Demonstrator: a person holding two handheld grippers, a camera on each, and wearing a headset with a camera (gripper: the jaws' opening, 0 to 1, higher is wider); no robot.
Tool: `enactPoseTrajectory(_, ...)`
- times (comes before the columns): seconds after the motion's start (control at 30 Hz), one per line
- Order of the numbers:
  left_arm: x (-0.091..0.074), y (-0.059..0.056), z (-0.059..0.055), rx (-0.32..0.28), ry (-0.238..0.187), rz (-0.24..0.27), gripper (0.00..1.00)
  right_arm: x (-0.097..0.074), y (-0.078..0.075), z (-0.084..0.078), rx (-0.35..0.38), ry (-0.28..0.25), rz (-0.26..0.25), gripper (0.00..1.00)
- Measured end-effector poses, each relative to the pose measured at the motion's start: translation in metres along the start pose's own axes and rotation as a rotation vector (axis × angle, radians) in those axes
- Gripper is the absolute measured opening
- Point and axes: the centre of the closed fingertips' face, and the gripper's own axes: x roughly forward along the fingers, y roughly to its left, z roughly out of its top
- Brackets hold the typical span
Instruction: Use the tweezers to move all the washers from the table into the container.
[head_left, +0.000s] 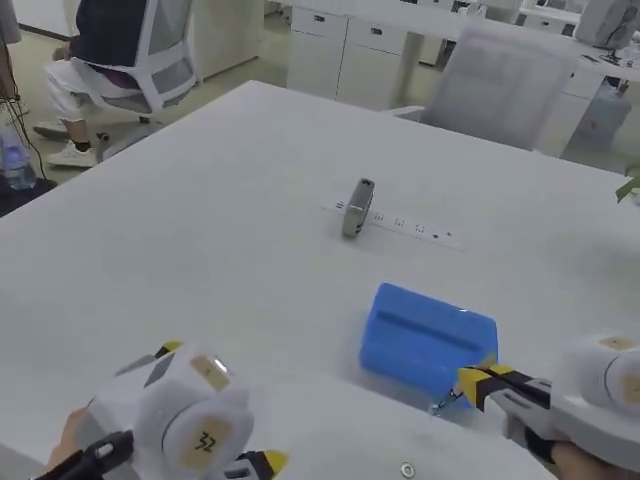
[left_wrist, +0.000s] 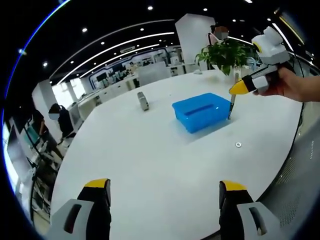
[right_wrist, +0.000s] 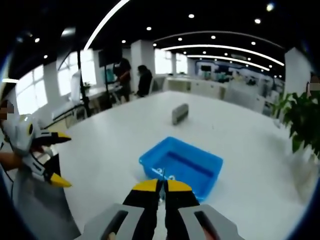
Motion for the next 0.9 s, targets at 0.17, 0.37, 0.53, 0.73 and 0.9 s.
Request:
enactPoseTrajectory(0.17,0.001,-0.001,-0.002,0.001,0.007,-0.009,0.91,0.004,-0.003,0.016,-0.012,-0.030,-0.011,0.00)
enactPoseTrajectory(0.37,0.002,-0.004,-0.004,0.017,0.023,-0.017,0.92,0.009,-0.009,0.026,-0.031,-0.044,-0.015,0.00)
enactPoseTrajectory(0.53,0.002,-0.002,-0.004,-0.003,0.020,-0.013,0.92,0.016,-0.016,0.035,-0.027,-0.064,-0.034,0.00)
enactPoseTrajectory(0.73,0.002,-0.001,-0.004,0.001,0.023,-0.010,0.91,0.040,-0.023,0.031,-0.053,-0.039,-0.063,0.00)
enactPoseTrajectory(0.9,0.003,0.000,-0.005,-0.004,0.026,-0.007,0.91,0.055,-0.030,0.019,-0.051,-0.003,-0.073,0.00)
